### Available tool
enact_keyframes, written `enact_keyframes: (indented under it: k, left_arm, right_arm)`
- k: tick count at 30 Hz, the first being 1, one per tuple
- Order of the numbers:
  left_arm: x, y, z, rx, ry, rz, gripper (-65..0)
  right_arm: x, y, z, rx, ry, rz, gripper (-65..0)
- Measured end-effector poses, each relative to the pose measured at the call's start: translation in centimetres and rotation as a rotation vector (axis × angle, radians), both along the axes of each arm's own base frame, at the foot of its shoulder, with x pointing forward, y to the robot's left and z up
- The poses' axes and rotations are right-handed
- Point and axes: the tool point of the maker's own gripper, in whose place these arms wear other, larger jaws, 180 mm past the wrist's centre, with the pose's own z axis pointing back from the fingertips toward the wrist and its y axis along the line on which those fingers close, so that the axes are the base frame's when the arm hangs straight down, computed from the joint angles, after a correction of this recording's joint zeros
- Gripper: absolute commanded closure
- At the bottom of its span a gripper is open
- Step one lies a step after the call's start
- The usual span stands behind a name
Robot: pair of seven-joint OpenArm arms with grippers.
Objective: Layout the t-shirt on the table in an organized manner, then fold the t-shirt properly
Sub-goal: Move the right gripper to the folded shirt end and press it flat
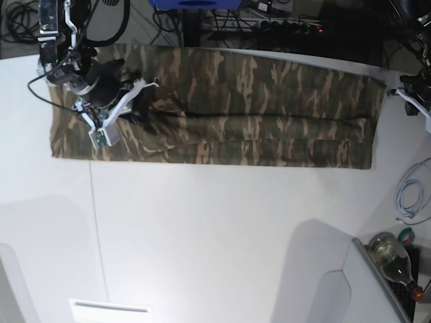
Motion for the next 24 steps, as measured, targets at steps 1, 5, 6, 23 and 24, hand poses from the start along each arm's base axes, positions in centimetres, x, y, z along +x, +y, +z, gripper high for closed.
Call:
enact_keyframes:
  k: [1,5,6,23,24]
  left_arm:
    - [0.0,0.0,0.0,0.0,-0.001,-0.001,0.0]
    - [-0.1,-0.2,-0.1,-0.005,-0.001,0.004,0.0]
    - [-0.1,-0.4,-0.2,-0.009,-0.003,0.003,0.0]
    - [-0.4,-1.8,-0.2,-0.011,-0.013,-0.012,0.0]
    - [-0.3,-1.9,-0.2,-0.012,-0.017,-0.013,0.0]
  right_arm:
    - [0.3,0.1,0.5,0.005,-0.017,0.0,-2.1]
    - [1.8,-0.2,-0.1,0.002,-0.017,-0.007,-2.1]
    - [2.2,-0.2,-0.8,0.009,-0.004,-0.013,-2.1]
    - [3.2,-0.6,4.5,-0.008,-0.151,-0.015,-1.8]
    - [3.2,-1.1,5.2,-0.013,-0.168,-0.027,-1.8]
